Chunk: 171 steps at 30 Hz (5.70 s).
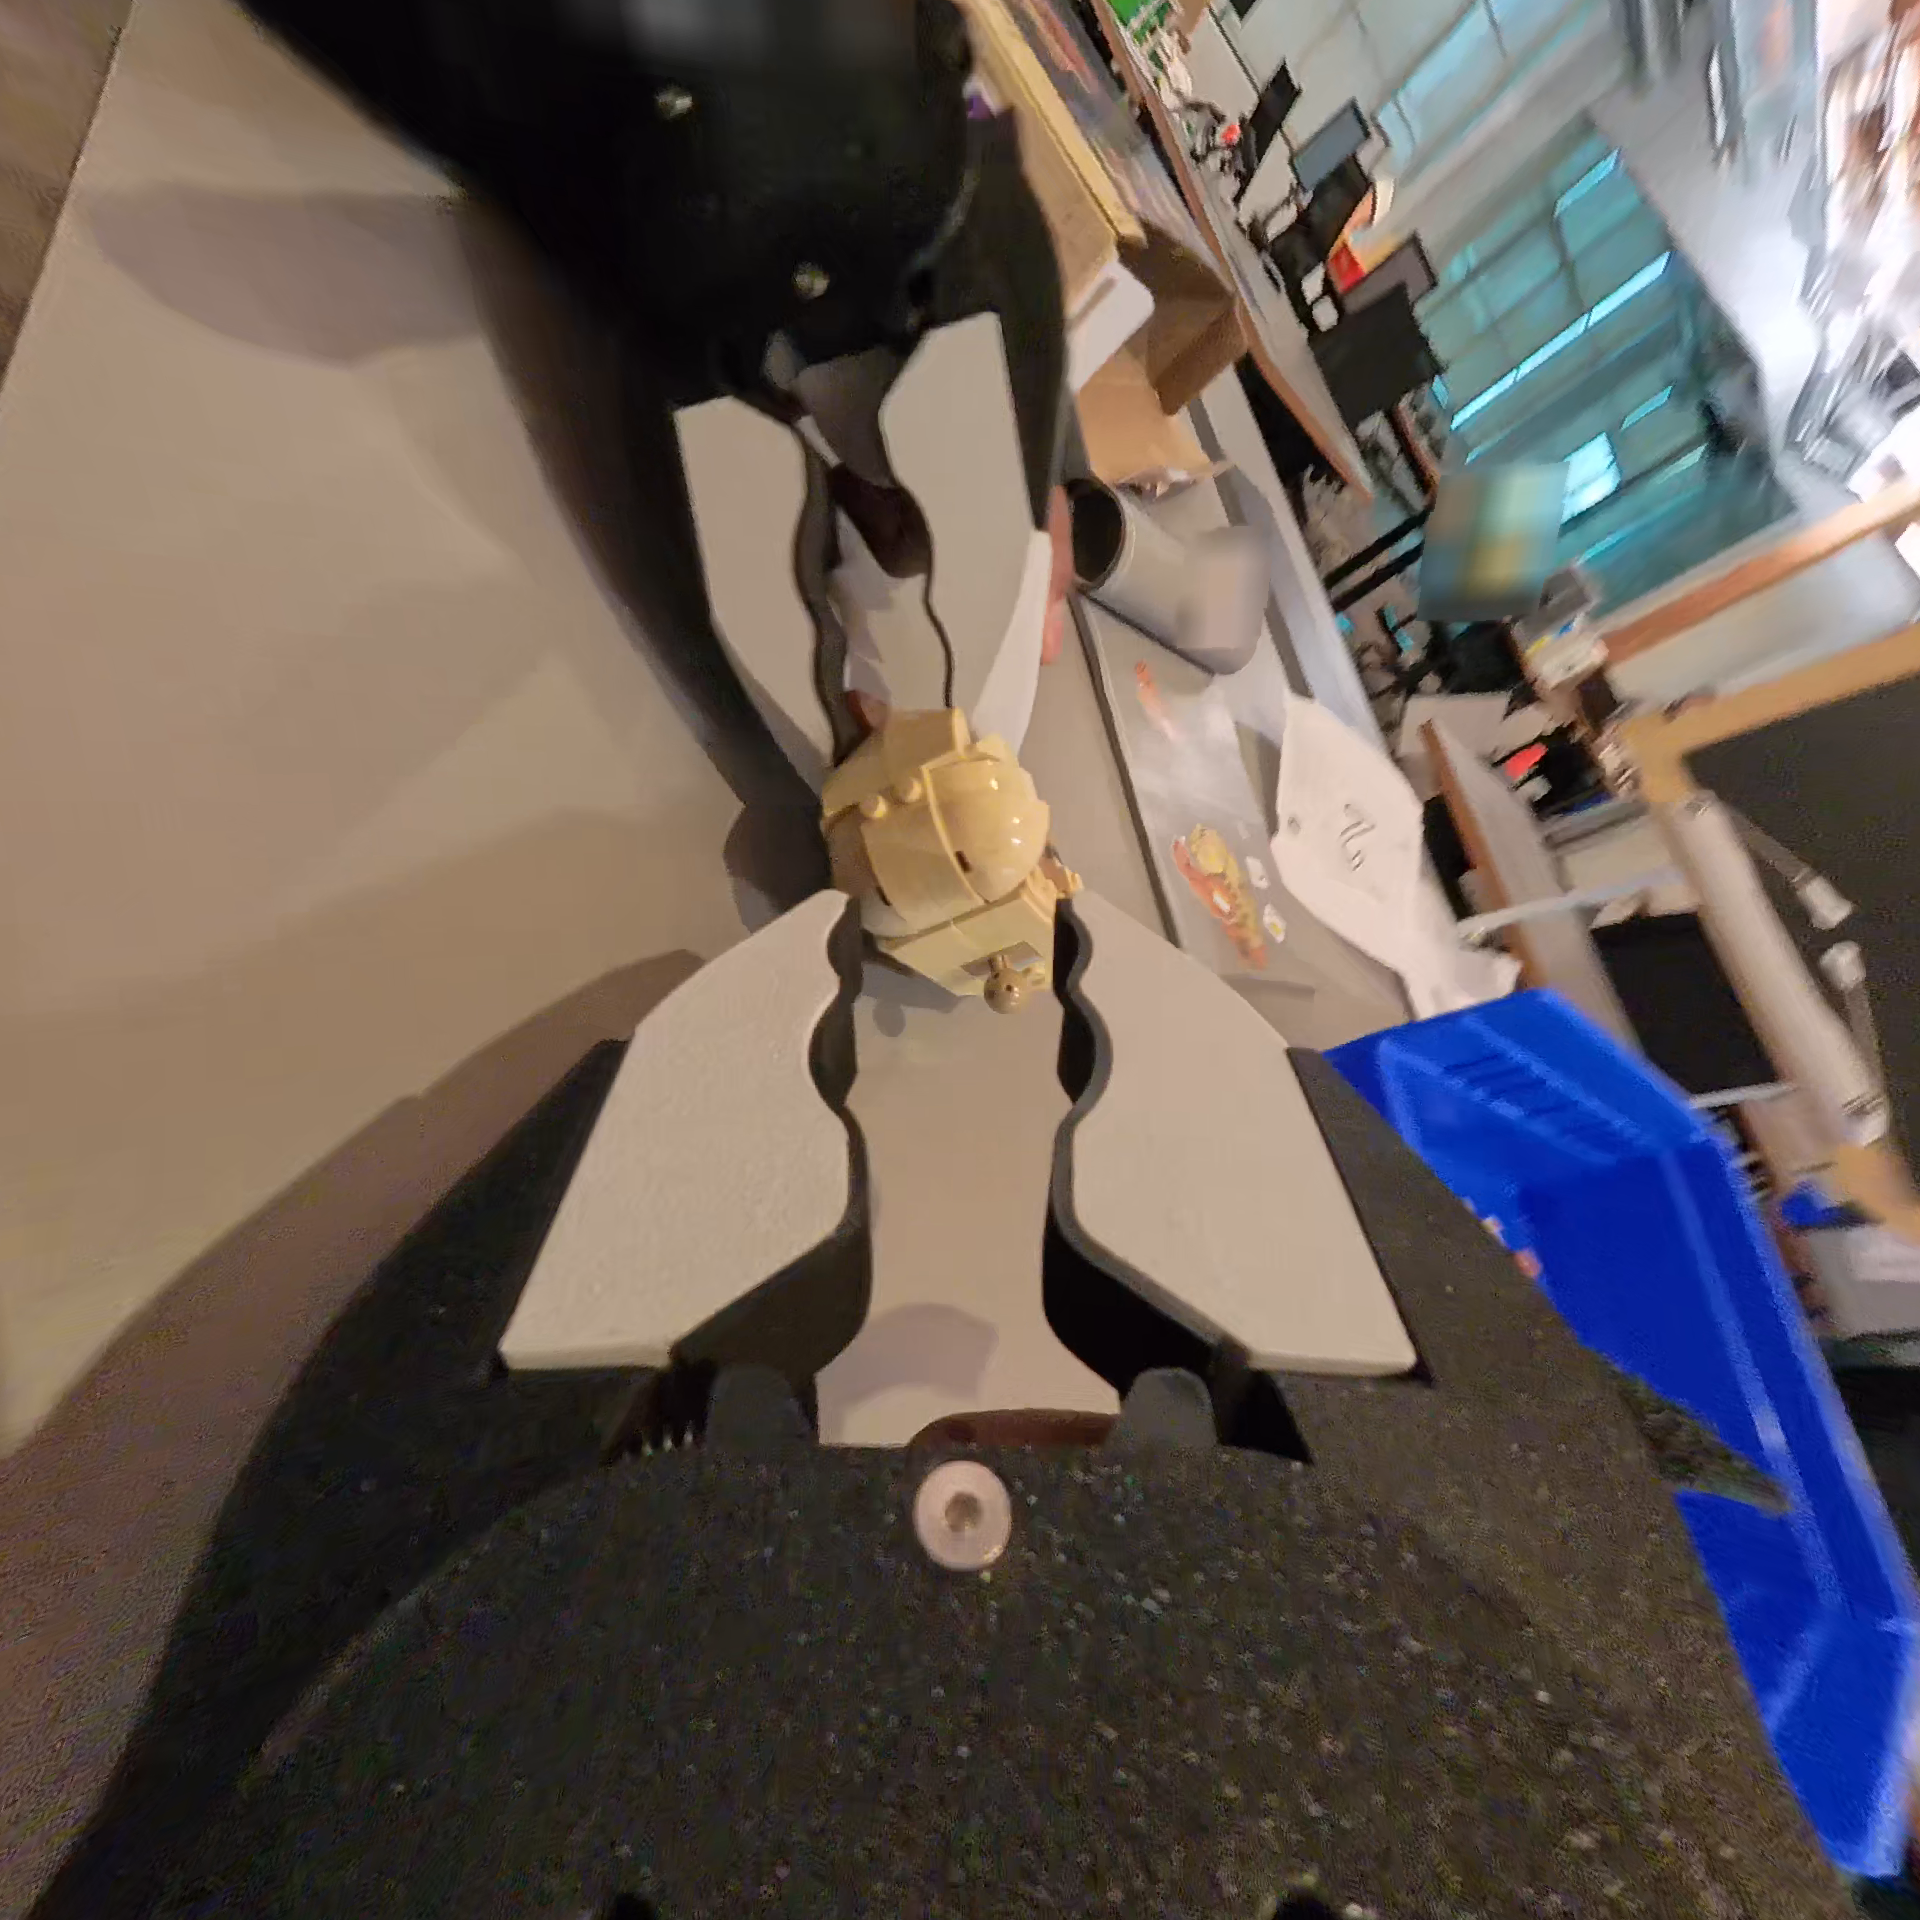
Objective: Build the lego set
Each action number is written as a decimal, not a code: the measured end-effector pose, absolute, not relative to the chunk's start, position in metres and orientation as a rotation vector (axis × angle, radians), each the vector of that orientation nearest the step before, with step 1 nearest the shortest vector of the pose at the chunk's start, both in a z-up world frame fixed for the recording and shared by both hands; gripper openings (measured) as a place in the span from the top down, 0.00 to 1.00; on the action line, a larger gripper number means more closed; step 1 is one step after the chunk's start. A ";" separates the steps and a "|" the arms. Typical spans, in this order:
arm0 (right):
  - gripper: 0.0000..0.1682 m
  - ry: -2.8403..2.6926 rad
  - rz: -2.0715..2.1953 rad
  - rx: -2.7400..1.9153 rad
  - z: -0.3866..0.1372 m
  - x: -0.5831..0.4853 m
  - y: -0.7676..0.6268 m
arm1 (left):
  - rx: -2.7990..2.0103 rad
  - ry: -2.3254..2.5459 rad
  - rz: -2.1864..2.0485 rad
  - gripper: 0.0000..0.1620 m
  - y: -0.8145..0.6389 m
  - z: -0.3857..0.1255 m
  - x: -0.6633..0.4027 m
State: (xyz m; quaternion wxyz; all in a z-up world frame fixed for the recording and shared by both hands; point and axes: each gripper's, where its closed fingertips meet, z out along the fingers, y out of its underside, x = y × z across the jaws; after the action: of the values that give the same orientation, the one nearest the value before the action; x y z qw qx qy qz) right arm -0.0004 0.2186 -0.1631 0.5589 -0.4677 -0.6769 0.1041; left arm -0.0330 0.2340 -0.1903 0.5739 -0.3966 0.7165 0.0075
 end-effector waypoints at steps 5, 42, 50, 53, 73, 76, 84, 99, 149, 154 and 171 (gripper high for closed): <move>0.77 -1.690 0.054 -0.910 -0.169 -0.004 0.216 | -0.936 1.653 -0.011 0.86 0.235 -0.184 -0.032; 0.73 -1.695 -0.059 -0.765 -0.168 -0.018 0.229 | -0.951 1.587 -0.109 0.86 0.233 -0.175 -0.032; 0.73 -1.721 -0.043 -0.747 -0.165 -0.018 0.229 | -0.959 1.577 -0.146 0.86 0.231 -0.172 -0.031; 0.73 -1.727 -0.054 -0.739 -0.164 -0.018 0.229 | -0.967 1.571 -0.165 0.86 0.231 -0.171 -0.031; 0.74 -1.779 -0.100 -0.724 -0.169 -0.018 0.230 | -0.985 1.607 -0.206 0.86 0.229 -0.176 -0.030; 0.74 -1.782 -0.099 -0.724 -0.168 -0.017 0.230 | -0.979 1.608 -0.203 0.86 0.228 -0.175 -0.029; 0.74 -1.792 -0.115 -0.735 -0.170 -0.017 0.230 | -0.976 1.620 -0.191 0.86 0.227 -0.177 -0.029; 0.73 -1.744 -0.123 -0.737 -0.174 -0.017 0.231 | -0.984 1.620 -0.180 0.86 0.230 -0.181 -0.030; 0.74 -1.677 0.219 -1.360 -0.195 0.031 0.237 | -1.289 1.554 -0.123 0.71 0.219 -0.183 -0.045; 0.76 -1.619 0.389 -1.475 -0.191 0.023 0.231 | -1.402 1.529 -0.107 0.75 0.217 -0.183 -0.043; 0.81 -1.493 0.639 -1.639 -0.190 0.008 0.223 | -1.866 1.180 -0.433 0.95 0.218 -0.173 -0.022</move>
State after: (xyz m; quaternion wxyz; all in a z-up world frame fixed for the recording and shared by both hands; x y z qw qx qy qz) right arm 0.0080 0.2228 -0.1905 0.4052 -0.6493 -0.5916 0.2533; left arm -0.0220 0.2182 -0.1726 0.4312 -0.7484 0.4731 -0.1735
